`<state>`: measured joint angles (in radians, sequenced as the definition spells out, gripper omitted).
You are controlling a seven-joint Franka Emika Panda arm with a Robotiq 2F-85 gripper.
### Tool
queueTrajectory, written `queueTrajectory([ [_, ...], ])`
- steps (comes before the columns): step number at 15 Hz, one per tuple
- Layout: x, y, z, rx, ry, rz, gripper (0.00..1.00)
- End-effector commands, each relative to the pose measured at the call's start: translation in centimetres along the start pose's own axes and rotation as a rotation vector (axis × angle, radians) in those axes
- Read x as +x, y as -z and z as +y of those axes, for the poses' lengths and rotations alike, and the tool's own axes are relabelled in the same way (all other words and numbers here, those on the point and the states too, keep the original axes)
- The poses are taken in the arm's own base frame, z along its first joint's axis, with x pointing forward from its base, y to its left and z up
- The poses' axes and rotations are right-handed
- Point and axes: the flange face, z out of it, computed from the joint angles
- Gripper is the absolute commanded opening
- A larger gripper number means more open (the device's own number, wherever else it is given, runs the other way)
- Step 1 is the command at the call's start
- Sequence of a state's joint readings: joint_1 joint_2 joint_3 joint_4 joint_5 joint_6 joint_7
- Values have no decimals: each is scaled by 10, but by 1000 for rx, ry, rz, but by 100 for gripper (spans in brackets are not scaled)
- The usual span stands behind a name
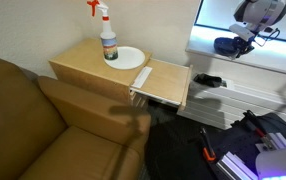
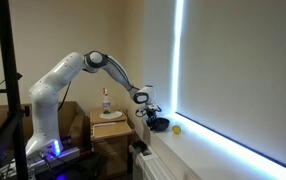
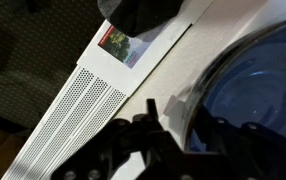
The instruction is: Remove the blue bowl from the window sill and place it on the nightstand shelf
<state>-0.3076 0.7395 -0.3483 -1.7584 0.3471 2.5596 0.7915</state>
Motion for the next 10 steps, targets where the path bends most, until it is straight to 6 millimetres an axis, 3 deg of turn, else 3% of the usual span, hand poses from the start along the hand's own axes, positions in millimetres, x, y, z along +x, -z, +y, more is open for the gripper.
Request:
queueTrajectory([
  [1, 5, 1, 3, 9, -24, -13, 11],
  [3, 11, 5, 2, 17, -34, -4, 0],
  [10, 22, 24, 6, 65, -4, -20, 2],
])
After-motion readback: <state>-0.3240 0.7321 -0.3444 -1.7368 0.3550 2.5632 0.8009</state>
